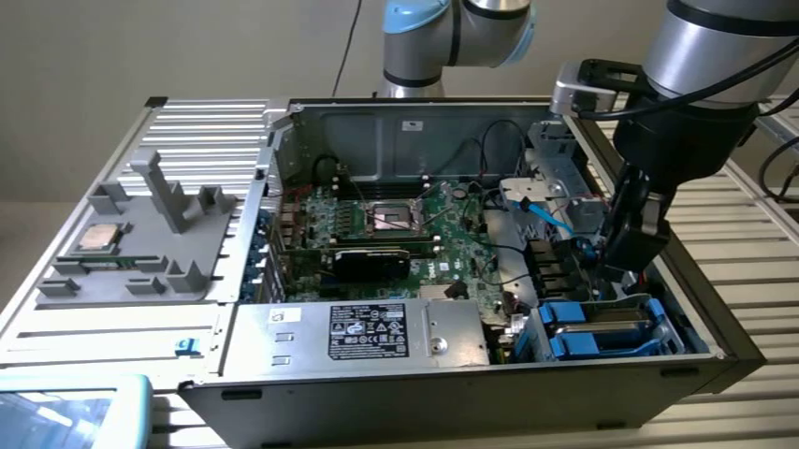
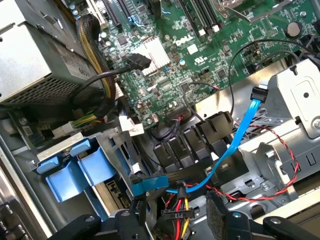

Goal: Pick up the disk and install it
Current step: 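Insert the first disk wire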

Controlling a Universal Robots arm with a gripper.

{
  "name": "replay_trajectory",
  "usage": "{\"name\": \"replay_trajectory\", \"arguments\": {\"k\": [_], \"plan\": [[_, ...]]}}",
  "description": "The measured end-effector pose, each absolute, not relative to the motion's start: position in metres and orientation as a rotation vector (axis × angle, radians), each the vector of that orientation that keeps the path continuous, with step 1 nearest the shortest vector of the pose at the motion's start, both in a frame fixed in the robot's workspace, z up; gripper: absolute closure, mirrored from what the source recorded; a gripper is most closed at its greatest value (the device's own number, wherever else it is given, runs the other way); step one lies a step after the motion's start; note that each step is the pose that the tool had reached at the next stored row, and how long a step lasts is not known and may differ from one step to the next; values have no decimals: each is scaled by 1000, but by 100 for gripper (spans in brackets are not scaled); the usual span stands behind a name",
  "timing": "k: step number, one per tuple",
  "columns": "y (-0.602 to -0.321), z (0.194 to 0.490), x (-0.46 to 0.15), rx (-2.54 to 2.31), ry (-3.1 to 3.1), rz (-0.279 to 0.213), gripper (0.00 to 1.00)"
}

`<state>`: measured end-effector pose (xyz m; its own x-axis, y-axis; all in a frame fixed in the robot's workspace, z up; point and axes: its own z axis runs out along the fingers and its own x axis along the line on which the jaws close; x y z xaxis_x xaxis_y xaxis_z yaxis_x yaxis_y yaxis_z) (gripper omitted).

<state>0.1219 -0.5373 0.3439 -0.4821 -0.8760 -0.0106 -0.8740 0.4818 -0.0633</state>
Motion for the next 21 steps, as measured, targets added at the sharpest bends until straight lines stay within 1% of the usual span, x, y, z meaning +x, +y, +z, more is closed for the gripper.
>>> {"name": "replay_trajectory", "arguments": {"k": [3,4,5,6,7,11,13,18,21], "plan": [[-537,344,122,-1577,2668,-76,42],[-537,344,122,-1577,2668,-76,55],[-537,344,122,-1577,2668,-76,55],[-537,344,122,-1577,2668,-76,61],[-537,344,122,-1577,2668,-76,65],[-536,344,122,-1577,2669,-77,65],[-533,347,122,-1579,2672,-87,65],[-529,356,119,-1588,2683,-127,65],[-529,357,116,-1594,2691,-161,65]]}}
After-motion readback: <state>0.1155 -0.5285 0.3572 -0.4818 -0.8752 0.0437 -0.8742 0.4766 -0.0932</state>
